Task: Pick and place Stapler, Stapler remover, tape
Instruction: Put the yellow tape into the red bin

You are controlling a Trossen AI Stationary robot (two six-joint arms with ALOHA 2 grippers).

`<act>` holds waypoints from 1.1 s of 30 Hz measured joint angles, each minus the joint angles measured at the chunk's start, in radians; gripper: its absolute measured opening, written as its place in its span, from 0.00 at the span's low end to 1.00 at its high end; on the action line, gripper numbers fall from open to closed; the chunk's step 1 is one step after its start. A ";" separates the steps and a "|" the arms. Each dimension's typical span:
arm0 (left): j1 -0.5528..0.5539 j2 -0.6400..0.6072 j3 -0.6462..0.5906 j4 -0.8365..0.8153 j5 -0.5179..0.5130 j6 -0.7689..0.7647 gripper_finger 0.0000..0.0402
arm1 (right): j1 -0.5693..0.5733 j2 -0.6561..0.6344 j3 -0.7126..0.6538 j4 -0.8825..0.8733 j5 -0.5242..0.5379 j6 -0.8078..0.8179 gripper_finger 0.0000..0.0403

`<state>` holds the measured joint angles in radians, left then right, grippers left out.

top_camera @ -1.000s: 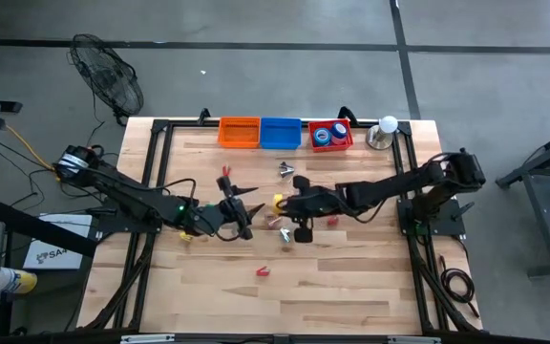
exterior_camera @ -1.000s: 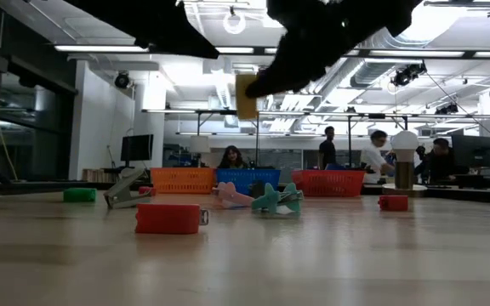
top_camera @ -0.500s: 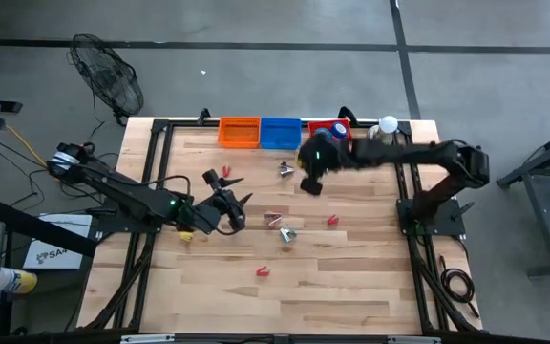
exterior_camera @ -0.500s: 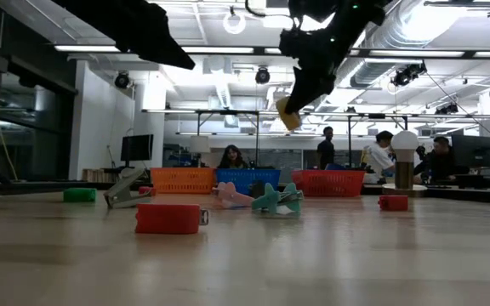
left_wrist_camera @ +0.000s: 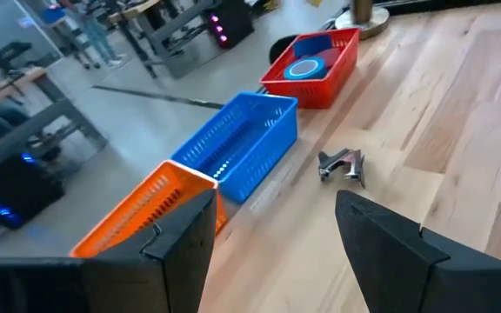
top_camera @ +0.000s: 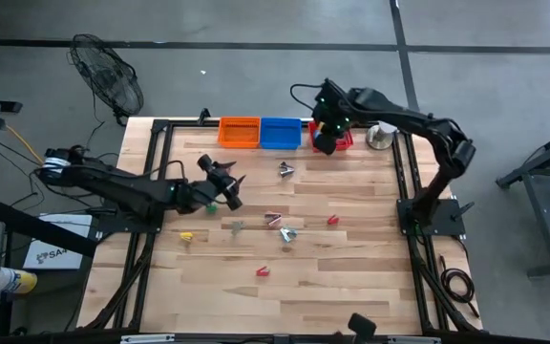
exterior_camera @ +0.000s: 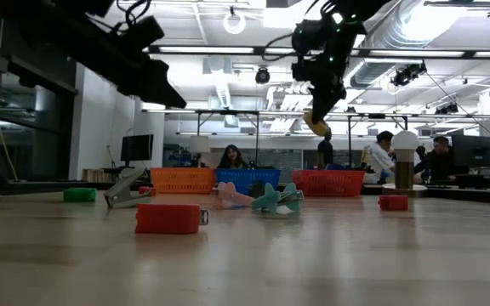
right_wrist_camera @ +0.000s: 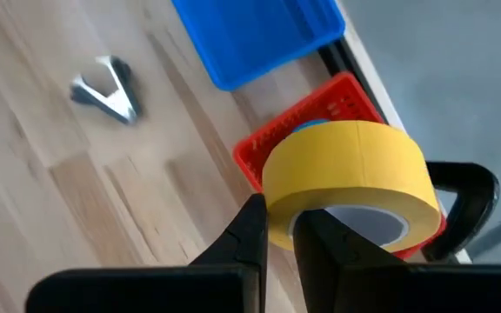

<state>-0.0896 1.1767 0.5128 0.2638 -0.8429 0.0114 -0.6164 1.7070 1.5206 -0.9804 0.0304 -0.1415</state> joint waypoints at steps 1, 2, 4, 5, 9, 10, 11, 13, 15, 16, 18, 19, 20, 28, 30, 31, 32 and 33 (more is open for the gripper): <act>0.015 -0.009 -0.012 0.019 0.028 0.004 0.58 | -0.007 0.023 0.028 -0.026 -0.004 -0.018 0.07; 0.028 -0.021 -0.023 0.034 0.052 0.005 0.58 | -0.014 0.048 0.057 -0.054 -0.006 -0.034 0.07; 0.051 -0.039 -0.032 0.055 0.100 0.007 0.58 | -0.022 0.099 0.117 -0.110 -0.011 -0.079 0.07; 0.061 -0.048 -0.034 0.050 0.119 0.011 0.58 | -0.026 0.126 0.146 -0.143 -0.010 -0.104 0.07; 0.091 -0.085 -0.035 0.044 0.173 0.039 0.58 | -0.034 0.241 0.256 -0.268 0.008 -0.192 0.07; 0.097 -0.093 -0.035 0.044 0.183 0.046 0.58 | -0.035 0.266 0.281 -0.296 0.026 -0.210 0.07; 0.103 -0.100 -0.035 0.044 0.186 0.055 0.58 | -0.035 0.292 0.306 -0.321 0.047 -0.230 0.07; 0.116 -0.111 -0.035 0.044 0.202 0.069 0.58 | -0.034 0.335 0.351 -0.356 0.084 -0.255 0.07; 0.130 -0.118 -0.035 0.044 0.211 0.085 0.58 | -0.034 0.374 0.390 -0.377 0.104 -0.283 0.07; 0.139 -0.120 -0.035 0.043 0.217 0.090 0.58 | -0.034 0.389 0.406 -0.388 0.111 -0.304 0.07; 0.160 -0.121 -0.035 0.043 0.236 0.097 0.58 | -0.034 0.408 0.426 -0.392 0.124 -0.353 0.07; 0.172 -0.121 -0.035 0.043 0.247 0.099 0.58 | -0.034 0.414 0.433 -0.391 0.131 -0.375 0.07; 0.185 -0.121 -0.035 0.043 0.266 0.103 0.58 | -0.033 0.420 0.440 -0.387 0.143 -0.393 0.07; 0.283 -0.120 -0.035 0.048 0.379 0.115 0.58 | -0.039 0.434 0.434 -0.381 0.181 -0.489 0.07; 0.305 -0.120 -0.035 0.050 0.401 0.115 0.58 | -0.039 0.434 0.429 -0.383 0.188 -0.501 0.07; 0.315 -0.120 -0.035 0.051 0.419 0.115 0.58 | -0.039 0.436 0.428 -0.384 0.188 -0.506 0.07; 0.325 -0.120 -0.035 0.050 0.437 0.115 0.58 | -0.039 0.439 0.428 -0.384 0.188 -0.514 0.07; 0.333 -0.120 -0.035 0.051 0.450 0.115 0.58 | -0.038 0.440 0.428 -0.384 0.188 -0.519 0.07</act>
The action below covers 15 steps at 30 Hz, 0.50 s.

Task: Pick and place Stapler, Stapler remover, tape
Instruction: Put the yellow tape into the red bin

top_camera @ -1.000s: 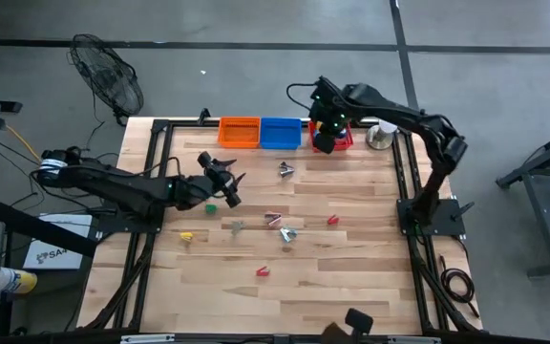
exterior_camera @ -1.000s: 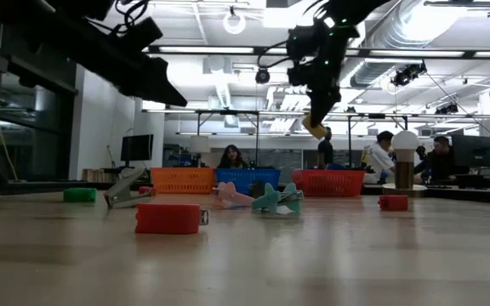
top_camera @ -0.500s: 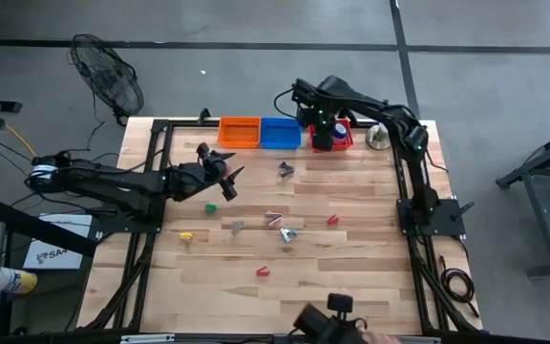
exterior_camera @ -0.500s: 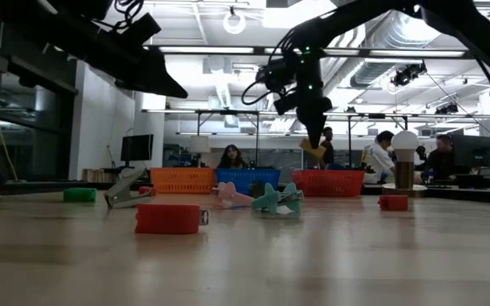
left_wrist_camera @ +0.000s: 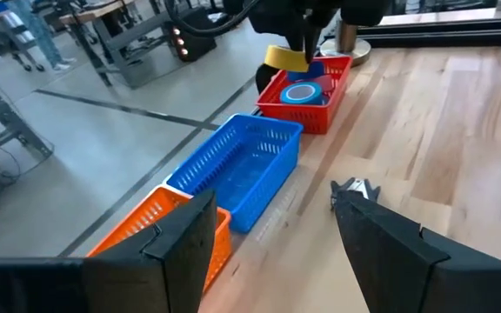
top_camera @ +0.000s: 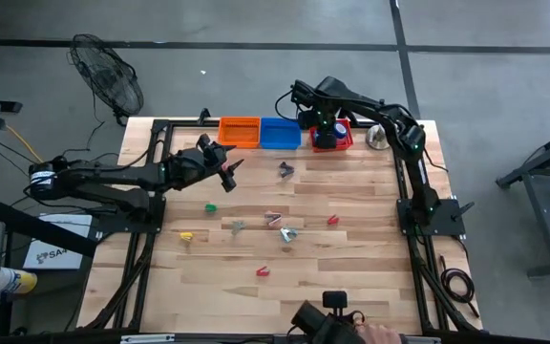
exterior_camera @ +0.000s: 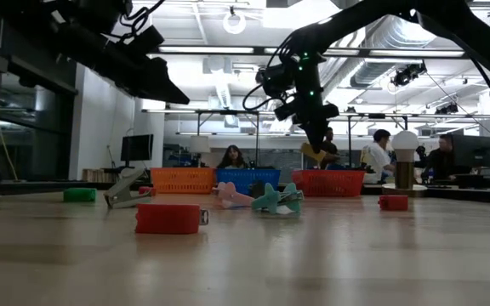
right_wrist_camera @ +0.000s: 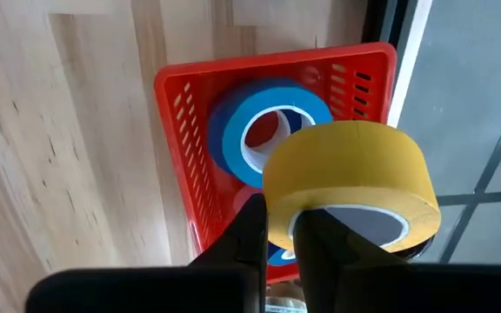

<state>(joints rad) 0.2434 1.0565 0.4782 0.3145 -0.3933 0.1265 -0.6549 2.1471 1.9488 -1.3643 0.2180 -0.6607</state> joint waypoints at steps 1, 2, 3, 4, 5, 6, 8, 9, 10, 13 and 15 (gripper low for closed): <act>0.007 0.000 0.000 0.000 0.014 0.000 0.58 | 0.000 0.003 0.000 0.001 0.000 -0.004 0.07; 0.013 0.000 0.000 0.000 0.023 -0.001 0.58 | 0.000 0.011 0.000 0.006 0.000 -0.012 0.07; 0.017 0.000 0.000 0.000 0.029 -0.003 0.58 | 0.000 0.014 0.000 0.007 -0.003 -0.019 0.07; 0.021 0.000 0.000 0.000 0.037 -0.003 0.58 | 0.000 0.019 -0.001 0.008 -0.009 -0.022 0.07; 0.021 0.000 0.000 -0.001 0.042 -0.003 0.58 | 0.000 0.027 -0.001 0.011 -0.017 -0.028 0.07; 0.019 0.000 0.000 0.000 0.043 -0.003 0.58 | 0.000 0.029 -0.001 0.011 -0.018 -0.033 0.07; 0.018 0.000 0.000 -0.001 0.045 -0.003 0.58 | 0.001 0.034 -0.001 0.007 -0.008 -0.032 0.07; 0.018 0.000 0.000 -0.001 0.046 -0.003 0.58 | 0.001 0.035 -0.001 0.005 -0.008 -0.031 0.07; 0.018 0.000 0.000 -0.001 0.047 -0.003 0.58 | 0.001 0.035 -0.001 0.002 -0.013 -0.031 0.07; 0.018 0.000 0.000 -0.002 0.046 -0.003 0.58 | 0.001 0.045 -0.001 -0.002 -0.026 -0.030 0.07; 0.018 0.000 0.000 -0.003 0.046 -0.003 0.58 | 0.001 0.052 -0.001 -0.011 -0.018 -0.030 0.07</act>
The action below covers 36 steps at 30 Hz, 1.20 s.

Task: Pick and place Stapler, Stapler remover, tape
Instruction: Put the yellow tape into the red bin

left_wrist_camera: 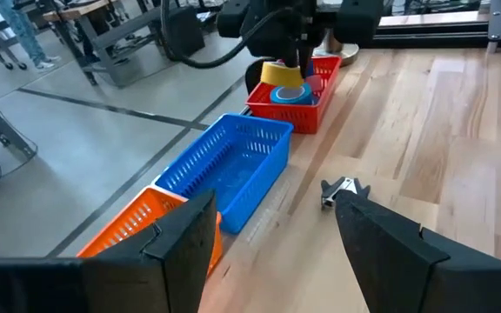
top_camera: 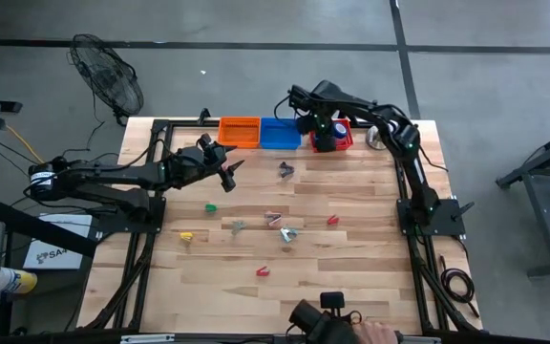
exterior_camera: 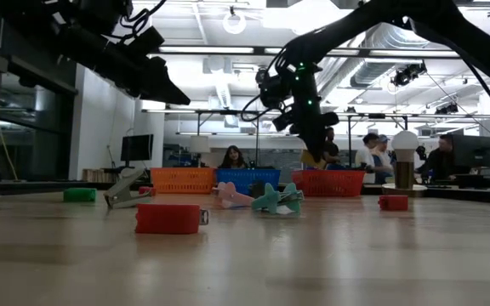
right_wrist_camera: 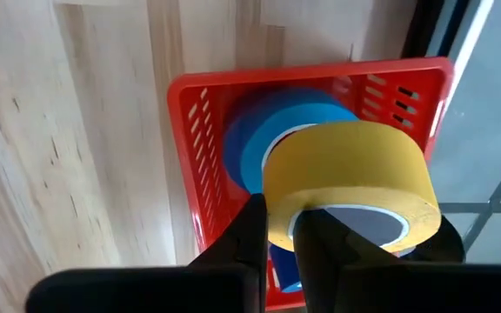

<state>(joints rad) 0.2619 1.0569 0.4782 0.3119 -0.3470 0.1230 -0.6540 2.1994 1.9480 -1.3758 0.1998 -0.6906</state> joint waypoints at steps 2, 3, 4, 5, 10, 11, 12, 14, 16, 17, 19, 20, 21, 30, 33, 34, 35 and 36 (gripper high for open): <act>0.000 0.000 0.000 0.000 0.000 0.000 0.58 | 0.000 0.007 0.000 -0.008 0.002 0.001 0.07; 0.000 0.000 0.000 0.000 0.000 0.000 0.58 | 0.000 0.010 0.000 -0.013 0.003 0.001 0.07; 0.000 0.000 0.000 0.000 0.000 0.000 0.58 | 0.000 0.014 0.000 -0.017 0.007 0.001 0.07; 0.000 0.000 0.000 0.000 0.000 0.000 0.58 | 0.000 0.015 0.000 -0.022 0.015 0.002 0.07; 0.000 0.000 0.000 -0.001 0.000 0.000 0.58 | 0.000 0.015 0.000 -0.022 0.030 0.018 0.07; 0.000 0.000 0.000 -0.001 0.000 0.000 0.58 | 0.000 0.015 0.000 -0.021 0.030 0.022 0.07; 0.000 0.000 0.000 -0.001 0.000 0.000 0.58 | 0.000 0.015 0.000 -0.021 0.030 0.024 0.08; 0.000 0.000 0.000 -0.002 0.000 0.000 0.58 | 0.000 0.015 0.000 -0.014 0.033 0.034 0.13; 0.000 0.000 0.000 -0.002 0.000 -0.001 0.58 | 0.000 0.015 0.000 -0.012 0.049 0.040 0.19; 0.000 0.000 0.000 -0.002 0.000 0.000 0.58 | 0.000 0.015 0.000 -0.011 0.056 0.046 0.21; 0.000 0.000 0.000 -0.002 0.000 -0.001 0.58 | 0.000 0.015 0.000 -0.012 0.065 0.056 0.25; 0.000 0.000 0.000 -0.002 0.000 -0.001 0.58 | 0.000 0.015 0.000 -0.013 0.061 0.061 0.26; 0.000 0.000 0.000 -0.003 0.000 -0.001 0.58 | 0.000 0.015 0.000 -0.015 0.057 0.062 0.26; 0.000 0.000 0.000 -0.005 0.000 -0.001 0.58 | 0.000 0.015 0.002 -0.018 0.074 0.089 0.28; 0.000 0.000 0.000 -0.008 0.000 -0.001 0.58 | 0.000 0.014 0.002 -0.025 0.088 0.098 0.28; 0.000 0.000 0.000 -0.008 0.000 -0.001 0.58 | 0.000 0.014 0.002 -0.027 0.089 0.099 0.28; 0.000 0.000 0.000 -0.008 0.000 -0.001 0.58 | 0.000 0.012 0.002 -0.033 0.091 0.099 0.28; 0.000 0.000 0.000 -0.008 0.000 -0.001 0.58 | 0.000 0.009 0.002 -0.039 0.095 0.103 0.28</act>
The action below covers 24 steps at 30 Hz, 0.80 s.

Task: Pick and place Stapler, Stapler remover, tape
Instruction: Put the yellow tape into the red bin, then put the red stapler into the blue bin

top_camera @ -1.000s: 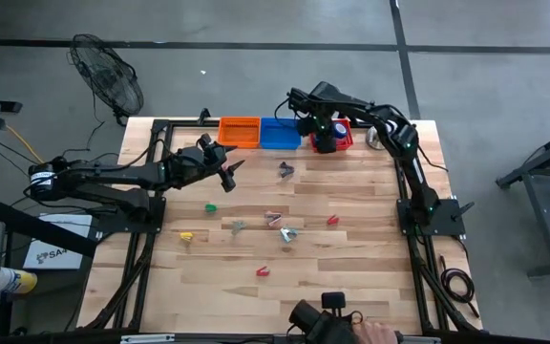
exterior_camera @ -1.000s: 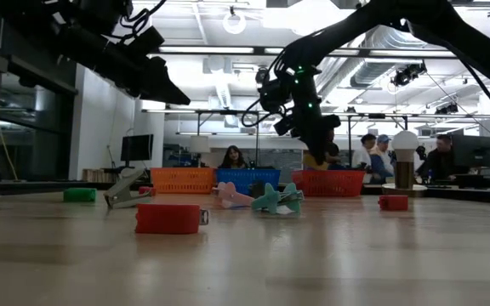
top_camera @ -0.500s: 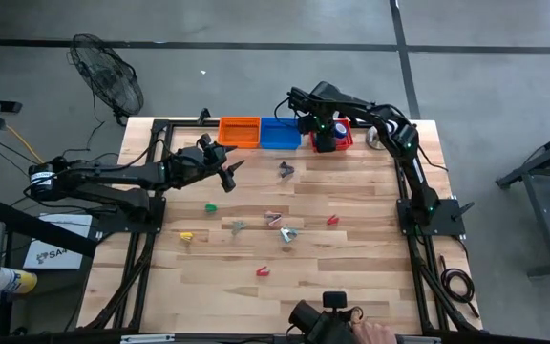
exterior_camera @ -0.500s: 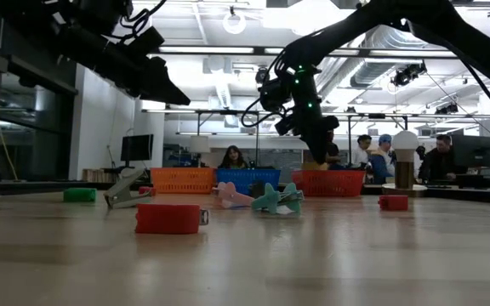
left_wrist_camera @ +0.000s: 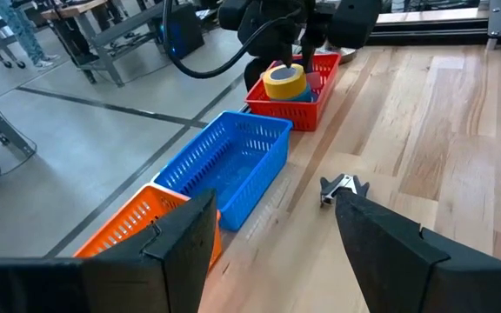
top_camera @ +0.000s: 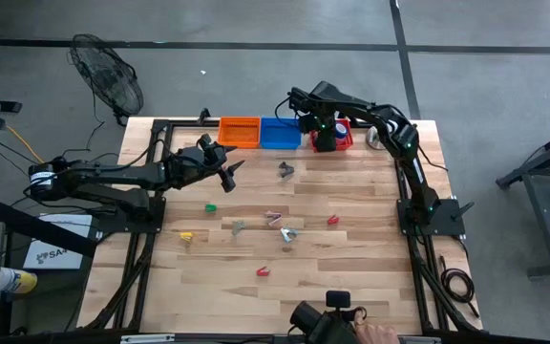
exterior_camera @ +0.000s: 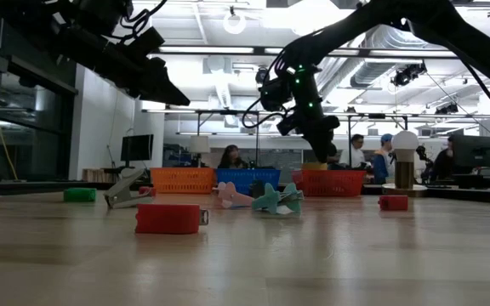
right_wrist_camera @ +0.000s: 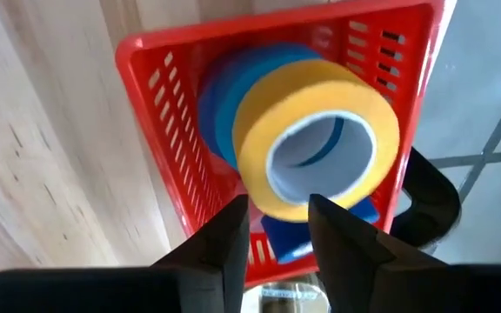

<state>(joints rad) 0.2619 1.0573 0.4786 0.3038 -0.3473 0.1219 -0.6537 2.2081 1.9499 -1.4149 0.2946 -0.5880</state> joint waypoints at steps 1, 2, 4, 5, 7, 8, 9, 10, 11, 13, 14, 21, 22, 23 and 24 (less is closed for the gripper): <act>0.000 0.000 0.000 0.000 0.000 0.000 0.58 | 0.000 -0.004 0.000 -0.001 0.007 0.004 0.28; 0.000 0.000 0.000 0.000 0.000 0.000 0.58 | 0.001 -0.012 0.000 0.000 0.011 0.007 0.28; 0.000 0.000 0.000 0.000 0.000 0.000 0.58 | 0.002 -0.028 0.000 0.000 0.011 0.012 0.28; 0.000 0.000 0.000 0.000 0.000 0.000 0.58 | 0.002 -0.037 0.000 0.000 0.011 0.014 0.28; 0.000 0.000 0.000 0.000 0.000 0.000 0.58 | 0.004 -0.055 0.000 -0.001 0.011 0.026 0.28; 0.000 0.000 0.000 0.000 0.000 0.000 0.58 | 0.005 -0.064 0.000 -0.002 0.011 0.031 0.28; 0.000 0.000 0.000 0.000 0.000 0.000 0.58 | 0.006 -0.075 0.000 -0.005 0.010 0.036 0.28; 0.000 0.000 0.000 0.000 0.000 0.000 0.58 | 0.008 -0.085 0.000 -0.009 0.009 0.043 0.28; 0.000 0.000 0.000 0.000 0.000 0.000 0.58 | 0.012 -0.095 0.000 -0.013 0.006 0.054 0.28; 0.000 0.000 0.000 -0.004 0.000 0.000 0.58 | 0.022 -0.115 0.000 -0.026 -0.003 0.078 0.28; 0.000 0.000 0.000 -0.008 0.000 0.000 0.58 | 0.028 -0.124 0.000 -0.036 -0.015 0.089 0.28; 0.000 0.000 0.000 -0.019 0.000 0.002 0.58 | 0.086 -0.175 0.000 -0.121 -0.070 0.187 0.28; 0.000 0.000 0.000 -0.019 0.000 0.002 0.58 | 0.097 -0.179 0.000 -0.132 -0.072 0.205 0.28; 0.000 0.000 0.000 -0.022 0.000 0.002 0.58 | 0.107 -0.184 0.000 -0.143 -0.082 0.224 0.28; 0.000 0.000 0.000 -0.024 0.000 0.002 0.58 | 0.118 -0.187 0.000 -0.152 -0.099 0.242 0.28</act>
<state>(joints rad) 0.2619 1.0573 0.4789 0.2799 -0.3477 0.1238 -0.5354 2.0212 1.9499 -1.5670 0.1960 -0.3462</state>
